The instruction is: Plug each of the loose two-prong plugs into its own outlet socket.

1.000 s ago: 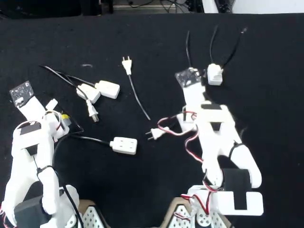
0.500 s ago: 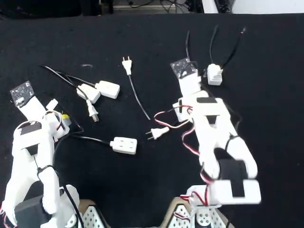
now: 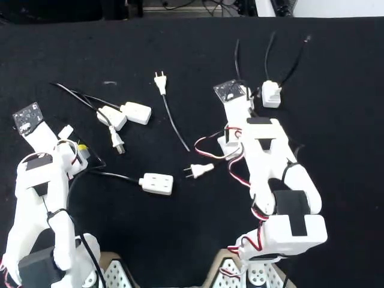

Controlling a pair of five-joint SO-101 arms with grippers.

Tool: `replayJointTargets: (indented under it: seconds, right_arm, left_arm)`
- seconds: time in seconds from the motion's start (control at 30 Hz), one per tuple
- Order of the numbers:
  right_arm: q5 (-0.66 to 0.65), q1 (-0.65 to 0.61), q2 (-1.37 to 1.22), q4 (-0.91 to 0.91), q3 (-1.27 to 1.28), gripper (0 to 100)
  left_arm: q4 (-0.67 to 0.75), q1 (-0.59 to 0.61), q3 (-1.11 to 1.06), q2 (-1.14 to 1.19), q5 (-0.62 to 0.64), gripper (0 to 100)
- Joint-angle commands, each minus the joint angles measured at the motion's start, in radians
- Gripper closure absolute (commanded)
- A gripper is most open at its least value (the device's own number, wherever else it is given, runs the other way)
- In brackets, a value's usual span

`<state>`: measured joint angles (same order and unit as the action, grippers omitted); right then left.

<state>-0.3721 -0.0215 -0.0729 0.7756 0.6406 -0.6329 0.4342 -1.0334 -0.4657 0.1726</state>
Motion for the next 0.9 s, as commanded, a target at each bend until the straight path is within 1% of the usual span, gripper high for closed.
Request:
replayJointTargets:
  seconds: [0.0,0.2,0.33,0.43,0.63,0.77,0.87]
  right_arm:
    - [-0.008,-0.012,0.015,0.048,-0.044,98.7]
    - [-0.009,-0.012,0.016,0.206,-0.048,98.7]
    - [-0.091,-0.012,0.016,0.261,-0.044,98.8]
    - [-0.11,0.005,0.038,0.287,-0.038,98.8]
    - [-0.112,0.127,0.22,0.287,0.042,98.8]
    - [-0.112,0.169,0.363,0.287,0.107,98.7]
    - [-0.112,0.166,0.443,0.287,0.134,98.7]
  left_arm:
    - [0.006,-0.002,0.013,-0.021,-0.012,76]
    - [0.008,-0.002,0.013,-0.02,-0.012,76]
    - [0.008,-0.002,0.013,-0.02,-0.012,76]
    - [0.008,-0.002,0.013,-0.02,-0.012,76]
    - [0.011,-0.004,0.013,-0.02,-0.012,76]
    - [0.011,-0.002,0.015,-0.02,-0.012,76]
    - [0.011,-0.002,0.015,-0.02,-0.012,76]
